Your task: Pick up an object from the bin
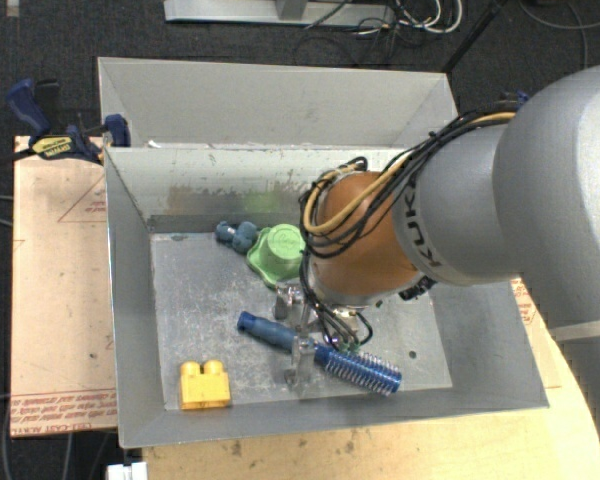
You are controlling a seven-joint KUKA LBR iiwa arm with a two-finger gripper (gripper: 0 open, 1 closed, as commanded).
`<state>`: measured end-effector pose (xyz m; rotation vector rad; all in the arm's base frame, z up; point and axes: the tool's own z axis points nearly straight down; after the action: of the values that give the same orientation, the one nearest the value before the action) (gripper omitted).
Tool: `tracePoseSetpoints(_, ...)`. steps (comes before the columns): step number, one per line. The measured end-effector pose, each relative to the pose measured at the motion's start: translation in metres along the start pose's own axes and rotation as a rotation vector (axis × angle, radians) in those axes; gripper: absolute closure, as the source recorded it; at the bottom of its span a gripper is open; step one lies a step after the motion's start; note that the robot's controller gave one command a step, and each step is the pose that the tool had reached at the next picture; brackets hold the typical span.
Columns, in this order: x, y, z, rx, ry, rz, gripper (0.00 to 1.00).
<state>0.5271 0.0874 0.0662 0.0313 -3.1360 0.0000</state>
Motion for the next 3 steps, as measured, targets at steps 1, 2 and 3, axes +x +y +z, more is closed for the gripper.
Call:
tracePoseSetpoints(1, -0.026, 0.004, -0.004, -0.001, -0.009, -0.303, 0.00)
tracePoseSetpoints(2, -0.026, 0.004, -0.004, -0.001, -0.008, -0.302, 1.00)
tracePoseSetpoints(3, -0.008, 0.020, -0.118, -0.001, -0.014, -0.300, 1.00)
